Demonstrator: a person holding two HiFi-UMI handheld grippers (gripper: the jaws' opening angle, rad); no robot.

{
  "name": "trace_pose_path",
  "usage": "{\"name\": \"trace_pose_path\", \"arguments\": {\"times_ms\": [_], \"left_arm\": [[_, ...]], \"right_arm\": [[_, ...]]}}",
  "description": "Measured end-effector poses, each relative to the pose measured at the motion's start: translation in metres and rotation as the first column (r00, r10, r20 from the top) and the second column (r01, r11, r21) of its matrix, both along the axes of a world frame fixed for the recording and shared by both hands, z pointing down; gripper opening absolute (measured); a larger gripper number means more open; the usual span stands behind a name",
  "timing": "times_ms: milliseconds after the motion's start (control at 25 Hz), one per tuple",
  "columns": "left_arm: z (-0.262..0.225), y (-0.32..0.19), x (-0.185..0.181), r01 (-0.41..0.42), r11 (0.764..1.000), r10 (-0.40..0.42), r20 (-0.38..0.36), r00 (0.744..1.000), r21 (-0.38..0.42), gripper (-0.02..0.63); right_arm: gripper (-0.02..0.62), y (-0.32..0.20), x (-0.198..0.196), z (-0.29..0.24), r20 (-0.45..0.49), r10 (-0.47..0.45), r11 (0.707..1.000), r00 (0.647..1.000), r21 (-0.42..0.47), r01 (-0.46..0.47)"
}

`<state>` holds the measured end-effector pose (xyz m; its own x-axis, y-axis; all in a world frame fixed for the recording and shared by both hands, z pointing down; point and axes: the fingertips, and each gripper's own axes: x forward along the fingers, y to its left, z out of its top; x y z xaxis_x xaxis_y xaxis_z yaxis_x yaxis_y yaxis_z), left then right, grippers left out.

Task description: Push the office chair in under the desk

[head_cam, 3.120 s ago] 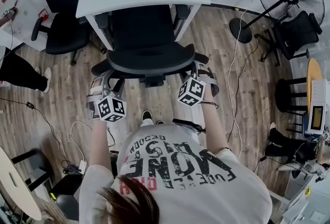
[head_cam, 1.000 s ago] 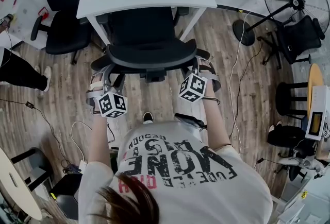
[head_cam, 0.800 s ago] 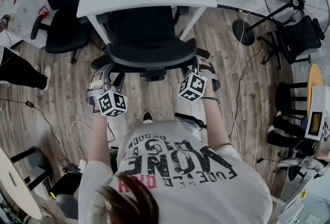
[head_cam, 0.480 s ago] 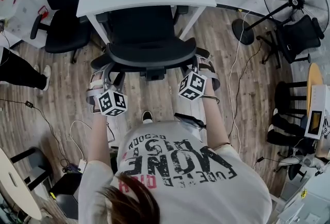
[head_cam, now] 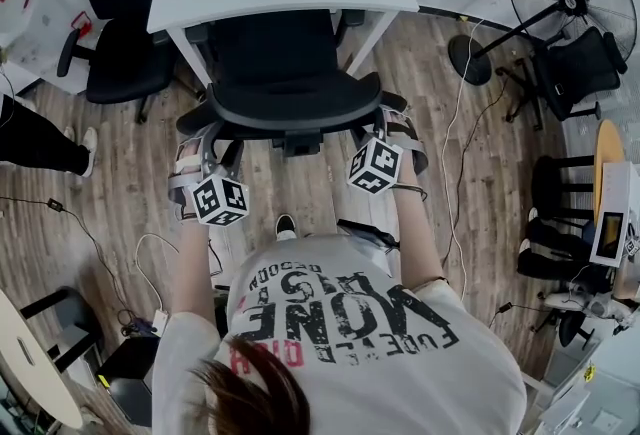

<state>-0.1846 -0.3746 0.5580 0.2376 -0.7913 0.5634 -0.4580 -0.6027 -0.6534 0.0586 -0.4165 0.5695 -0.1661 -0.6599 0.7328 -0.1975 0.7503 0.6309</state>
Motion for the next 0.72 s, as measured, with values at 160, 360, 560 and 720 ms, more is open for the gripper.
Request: {"name": "trace_pose_path", "arguments": {"times_ms": [160, 360, 560, 720], "left_arm": [[-0.0003, 0.0001, 0.0002, -0.002, 1.000, 0.002, 0.000, 1.000, 0.004, 0.225], [-0.0007, -0.0001, 0.0008, -0.005, 1.000, 0.005, -0.002, 1.000, 0.008, 0.225], [-0.0001, -0.0006, 0.0010, -0.005, 1.000, 0.005, -0.004, 1.000, 0.011, 0.225], [0.0008, -0.0004, 0.0010, -0.006, 1.000, 0.006, -0.007, 1.000, -0.002, 0.225]], "right_arm": [[0.213, 0.0004, -0.0002, -0.0007, 0.004, 0.003, 1.000, 1.000, -0.004, -0.003], [0.215, -0.0001, 0.0000, -0.0011, 0.011, 0.009, 1.000, 1.000, 0.005, -0.009], [0.213, -0.0008, -0.0006, -0.0014, 0.002, 0.021, 0.999, 1.000, 0.041, -0.021], [0.213, 0.0032, -0.0022, -0.0066, 0.041, 0.033, 0.998, 0.999, 0.048, -0.035]]}}
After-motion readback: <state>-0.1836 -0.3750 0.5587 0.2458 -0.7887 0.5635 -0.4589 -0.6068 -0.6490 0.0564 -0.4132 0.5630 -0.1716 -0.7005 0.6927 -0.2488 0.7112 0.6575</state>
